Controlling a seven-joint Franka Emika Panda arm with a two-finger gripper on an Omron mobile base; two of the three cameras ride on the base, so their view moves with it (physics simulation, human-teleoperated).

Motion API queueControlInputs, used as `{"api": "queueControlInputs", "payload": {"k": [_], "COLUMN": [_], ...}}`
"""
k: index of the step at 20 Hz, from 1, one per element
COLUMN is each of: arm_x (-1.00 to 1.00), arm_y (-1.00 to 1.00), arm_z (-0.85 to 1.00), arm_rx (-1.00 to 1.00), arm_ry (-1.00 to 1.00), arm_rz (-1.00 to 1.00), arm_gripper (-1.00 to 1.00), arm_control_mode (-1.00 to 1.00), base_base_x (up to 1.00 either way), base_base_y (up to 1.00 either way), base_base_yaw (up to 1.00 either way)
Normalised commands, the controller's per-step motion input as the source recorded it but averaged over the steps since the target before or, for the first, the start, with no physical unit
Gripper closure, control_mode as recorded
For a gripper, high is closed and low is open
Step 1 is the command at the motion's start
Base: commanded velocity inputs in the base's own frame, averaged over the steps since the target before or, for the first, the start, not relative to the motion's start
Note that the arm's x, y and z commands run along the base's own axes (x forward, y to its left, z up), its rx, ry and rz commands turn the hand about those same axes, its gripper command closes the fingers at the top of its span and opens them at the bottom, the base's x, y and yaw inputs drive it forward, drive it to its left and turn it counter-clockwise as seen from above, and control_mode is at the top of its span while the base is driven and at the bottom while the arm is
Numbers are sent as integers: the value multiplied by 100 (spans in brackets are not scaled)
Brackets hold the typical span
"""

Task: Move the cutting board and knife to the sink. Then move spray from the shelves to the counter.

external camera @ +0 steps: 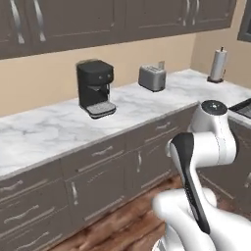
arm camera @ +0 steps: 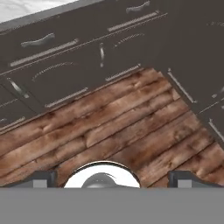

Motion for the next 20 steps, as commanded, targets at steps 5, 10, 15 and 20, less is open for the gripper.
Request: {"api": "queueControlInputs", "payload": {"k": [5,10,15,20], "arm_x": [0,0,0,0], "arm_y": [0,0,0,0], "arm_z": [0,0,0,0], "arm_rx": [0,0,0,0], "arm_ry": [0,0,0,0], "arm_rz": [0,0,0,0], "arm_gripper": [-100,-100,-100,-100], "arm_control_mode": [100,100,100,100], "base_base_x": [-16,-1,9,49], "base_base_y": [47,45,46,39], "base_base_yaw": [96,95,87,79]}}
